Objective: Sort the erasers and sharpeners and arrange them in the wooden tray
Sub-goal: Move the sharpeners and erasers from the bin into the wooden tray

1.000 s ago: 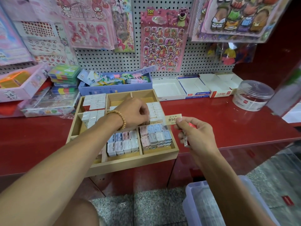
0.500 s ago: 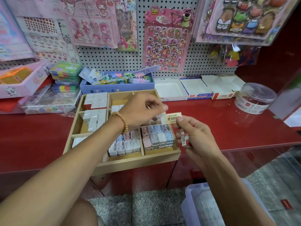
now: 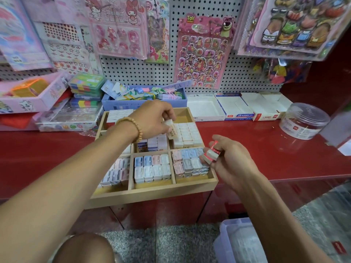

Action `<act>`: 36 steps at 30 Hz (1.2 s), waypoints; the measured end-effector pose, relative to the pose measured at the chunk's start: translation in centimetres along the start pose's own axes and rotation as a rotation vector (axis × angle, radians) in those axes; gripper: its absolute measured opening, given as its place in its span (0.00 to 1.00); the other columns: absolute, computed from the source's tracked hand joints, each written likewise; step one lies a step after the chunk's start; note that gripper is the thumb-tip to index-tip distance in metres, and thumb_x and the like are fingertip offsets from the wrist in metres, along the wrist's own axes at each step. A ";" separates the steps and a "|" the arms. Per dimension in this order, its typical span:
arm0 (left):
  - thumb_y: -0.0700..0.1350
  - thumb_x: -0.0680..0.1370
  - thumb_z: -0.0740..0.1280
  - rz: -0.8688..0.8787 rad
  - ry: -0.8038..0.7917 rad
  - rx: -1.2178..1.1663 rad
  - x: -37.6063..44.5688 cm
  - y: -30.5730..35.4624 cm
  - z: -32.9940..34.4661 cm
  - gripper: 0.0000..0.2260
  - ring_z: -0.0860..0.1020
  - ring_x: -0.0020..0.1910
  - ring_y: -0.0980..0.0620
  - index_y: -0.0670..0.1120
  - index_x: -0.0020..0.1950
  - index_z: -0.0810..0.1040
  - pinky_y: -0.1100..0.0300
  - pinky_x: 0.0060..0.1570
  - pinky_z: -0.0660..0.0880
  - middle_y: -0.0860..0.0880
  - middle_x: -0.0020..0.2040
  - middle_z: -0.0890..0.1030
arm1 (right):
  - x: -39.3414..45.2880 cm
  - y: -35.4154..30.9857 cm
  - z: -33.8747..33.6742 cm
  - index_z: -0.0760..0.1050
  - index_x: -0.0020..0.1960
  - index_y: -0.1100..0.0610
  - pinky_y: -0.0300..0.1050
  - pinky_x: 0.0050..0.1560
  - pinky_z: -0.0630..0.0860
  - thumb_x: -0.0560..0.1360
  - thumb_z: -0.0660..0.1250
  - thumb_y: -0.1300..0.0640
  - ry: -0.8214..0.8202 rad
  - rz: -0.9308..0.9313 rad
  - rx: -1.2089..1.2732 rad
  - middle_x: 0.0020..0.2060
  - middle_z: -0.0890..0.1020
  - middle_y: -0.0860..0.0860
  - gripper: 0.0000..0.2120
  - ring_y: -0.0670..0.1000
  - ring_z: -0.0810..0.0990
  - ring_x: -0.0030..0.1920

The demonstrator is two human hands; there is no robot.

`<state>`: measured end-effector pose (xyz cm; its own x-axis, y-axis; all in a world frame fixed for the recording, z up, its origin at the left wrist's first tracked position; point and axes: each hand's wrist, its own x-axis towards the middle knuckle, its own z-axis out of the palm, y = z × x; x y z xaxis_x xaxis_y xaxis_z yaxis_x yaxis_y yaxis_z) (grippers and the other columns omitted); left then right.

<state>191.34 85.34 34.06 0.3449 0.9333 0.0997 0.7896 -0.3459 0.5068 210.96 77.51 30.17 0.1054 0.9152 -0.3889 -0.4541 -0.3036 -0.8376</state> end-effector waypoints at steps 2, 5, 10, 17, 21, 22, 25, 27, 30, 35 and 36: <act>0.38 0.72 0.74 0.049 -0.030 0.125 0.6 0.0 -0.1 0.09 0.73 0.39 0.62 0.51 0.47 0.81 0.63 0.46 0.72 0.53 0.44 0.79 | 0.0 0.0 -0.2 0.66 0.72 0.67 0.54 0.55 0.81 0.81 0.56 0.71 0.005 -0.021 -0.010 0.52 0.77 0.60 0.19 0.59 0.81 0.55; 0.38 0.74 0.72 0.092 -0.107 0.210 1.1 0.2 -0.4 0.07 0.75 0.42 0.58 0.50 0.46 0.82 0.60 0.50 0.74 0.57 0.40 0.78 | 0.0 0.0 -0.6 0.72 0.66 0.67 0.48 0.49 0.83 0.82 0.59 0.69 0.022 -0.037 0.018 0.49 0.79 0.58 0.14 0.53 0.82 0.46; 0.34 0.74 0.69 0.153 -0.199 0.309 1.5 0.2 -0.6 0.09 0.76 0.43 0.58 0.48 0.45 0.84 0.56 0.51 0.76 0.60 0.38 0.77 | -0.1 0.1 -1.1 0.74 0.64 0.66 0.48 0.49 0.84 0.81 0.62 0.67 0.031 -0.051 0.069 0.49 0.80 0.59 0.12 0.49 0.85 0.39; 0.34 0.71 0.72 0.115 -0.243 0.292 1.8 0.1 -0.7 0.11 0.81 0.44 0.54 0.49 0.46 0.86 0.59 0.45 0.78 0.52 0.40 0.83 | -0.1 0.2 -1.0 0.74 0.64 0.66 0.48 0.48 0.84 0.80 0.62 0.68 -0.028 -0.075 0.090 0.46 0.81 0.58 0.13 0.48 0.85 0.36; 0.42 0.69 0.78 0.073 -0.258 0.222 1.9 0.0 0.3 0.09 0.79 0.44 0.55 0.48 0.48 0.85 0.67 0.38 0.72 0.52 0.41 0.82 | -0.2 0.2 -1.1 0.73 0.64 0.66 0.46 0.45 0.84 0.80 0.63 0.68 -0.035 -0.067 0.088 0.46 0.81 0.58 0.13 0.48 0.86 0.36; 0.43 0.69 0.78 0.065 -0.242 0.205 2.0 0.0 0.4 0.10 0.79 0.43 0.55 0.48 0.48 0.85 0.69 0.37 0.70 0.52 0.42 0.82 | -0.2 0.2 -1.2 0.73 0.65 0.66 0.45 0.44 0.84 0.80 0.63 0.68 -0.033 -0.067 0.088 0.46 0.81 0.58 0.13 0.47 0.85 0.36; 0.43 0.70 0.78 0.054 -0.181 0.189 1.8 -0.4 0.9 0.09 0.80 0.42 0.55 0.46 0.48 0.85 0.69 0.36 0.70 0.50 0.42 0.84 | -0.2 0.3 -1.3 0.73 0.65 0.66 0.42 0.40 0.83 0.80 0.63 0.68 -0.023 -0.068 0.105 0.45 0.81 0.58 0.14 0.47 0.85 0.36; 0.43 0.69 0.78 0.055 -0.174 0.190 1.5 -0.3 1.4 0.08 0.80 0.42 0.54 0.47 0.48 0.85 0.67 0.38 0.71 0.50 0.42 0.84 | -0.2 0.5 -1.2 0.73 0.66 0.65 0.41 0.39 0.83 0.80 0.64 0.67 -0.011 -0.066 0.119 0.45 0.82 0.58 0.14 0.48 0.86 0.38; 0.46 0.69 0.78 0.063 -0.188 0.207 1.1 -0.2 1.9 0.08 0.79 0.41 0.57 0.50 0.46 0.84 0.68 0.38 0.70 0.55 0.40 0.81 | -0.1 0.9 -1.1 0.74 0.65 0.65 0.42 0.38 0.83 0.79 0.65 0.67 0.001 -0.063 0.118 0.44 0.83 0.59 0.15 0.50 0.86 0.39; 0.46 0.67 0.80 0.042 -0.136 0.204 0.8 -0.3 2.7 0.10 0.76 0.38 0.60 0.49 0.46 0.85 0.72 0.34 0.65 0.55 0.39 0.80 | 0.2 1.1 -0.9 0.76 0.60 0.62 0.48 0.45 0.85 0.79 0.65 0.67 0.028 -0.091 0.088 0.48 0.83 0.59 0.10 0.52 0.86 0.42; 0.46 0.67 0.79 0.038 -0.124 0.204 0.7 -0.3 2.7 0.10 0.76 0.40 0.58 0.49 0.46 0.85 0.70 0.35 0.66 0.54 0.40 0.81 | 0.3 1.2 -1.0 0.76 0.59 0.62 0.51 0.49 0.83 0.79 0.65 0.67 0.034 -0.096 0.090 0.48 0.83 0.60 0.10 0.52 0.85 0.43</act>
<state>192.77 85.86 31.64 0.4261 0.9047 0.0032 0.8566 -0.4045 0.3204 211.31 77.14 28.73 0.1812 0.9290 -0.3228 -0.5181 -0.1888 -0.8342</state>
